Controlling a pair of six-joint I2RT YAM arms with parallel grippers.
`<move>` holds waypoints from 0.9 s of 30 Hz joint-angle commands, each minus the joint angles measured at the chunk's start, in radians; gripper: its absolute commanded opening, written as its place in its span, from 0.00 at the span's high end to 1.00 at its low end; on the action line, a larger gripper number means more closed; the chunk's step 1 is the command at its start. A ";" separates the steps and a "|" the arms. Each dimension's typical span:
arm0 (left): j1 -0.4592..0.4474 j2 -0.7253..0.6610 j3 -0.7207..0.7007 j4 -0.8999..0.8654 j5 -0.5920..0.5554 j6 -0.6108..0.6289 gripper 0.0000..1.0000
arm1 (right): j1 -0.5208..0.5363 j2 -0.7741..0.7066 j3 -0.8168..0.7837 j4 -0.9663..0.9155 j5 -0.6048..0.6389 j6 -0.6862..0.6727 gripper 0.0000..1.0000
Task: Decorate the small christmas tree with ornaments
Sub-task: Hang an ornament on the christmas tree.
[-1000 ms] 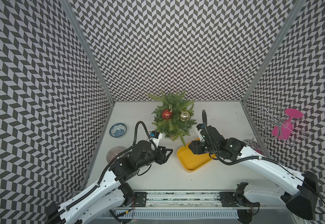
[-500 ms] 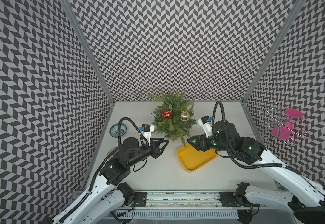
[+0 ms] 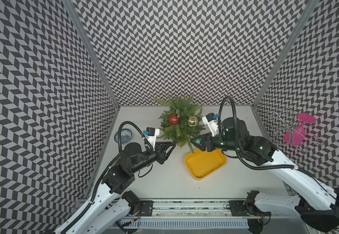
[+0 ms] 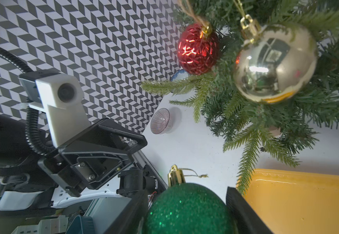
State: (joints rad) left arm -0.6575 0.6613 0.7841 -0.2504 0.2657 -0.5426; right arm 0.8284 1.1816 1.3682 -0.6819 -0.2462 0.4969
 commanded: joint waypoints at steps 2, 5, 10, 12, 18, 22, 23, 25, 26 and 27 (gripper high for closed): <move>0.022 -0.019 0.021 0.065 -0.013 -0.001 0.58 | 0.016 0.036 0.067 0.020 -0.025 -0.008 0.41; 0.027 -0.009 0.023 0.090 0.016 0.006 0.56 | 0.025 0.066 0.101 0.018 -0.031 -0.006 0.41; 0.026 0.018 0.012 0.146 0.085 0.017 0.57 | 0.043 0.101 0.140 0.027 -0.050 -0.002 0.41; 0.026 0.027 0.000 0.182 0.112 0.019 0.57 | 0.049 0.110 0.149 0.031 -0.052 0.003 0.41; 0.015 0.057 -0.019 0.201 0.138 0.025 0.54 | 0.066 0.127 0.167 0.057 -0.057 0.021 0.41; 0.008 0.056 -0.050 0.223 0.137 0.024 0.49 | 0.073 0.139 0.182 0.062 -0.055 0.029 0.41; 0.006 0.061 -0.053 0.223 0.137 0.025 0.48 | 0.075 0.142 0.188 0.063 -0.051 0.033 0.41; 0.002 0.067 -0.060 0.227 0.134 0.028 0.42 | 0.078 0.144 0.189 0.072 -0.043 0.036 0.41; -0.001 0.070 -0.060 0.229 0.131 0.028 0.42 | 0.080 0.144 0.185 0.081 -0.035 0.041 0.41; -0.004 0.069 -0.062 0.231 0.127 0.029 0.41 | 0.081 0.143 0.185 0.087 -0.035 0.042 0.41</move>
State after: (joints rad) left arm -0.6533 0.7319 0.7319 -0.0624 0.3882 -0.5236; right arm 0.8997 1.3190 1.5291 -0.6605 -0.2901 0.5243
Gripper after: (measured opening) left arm 0.586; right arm 0.587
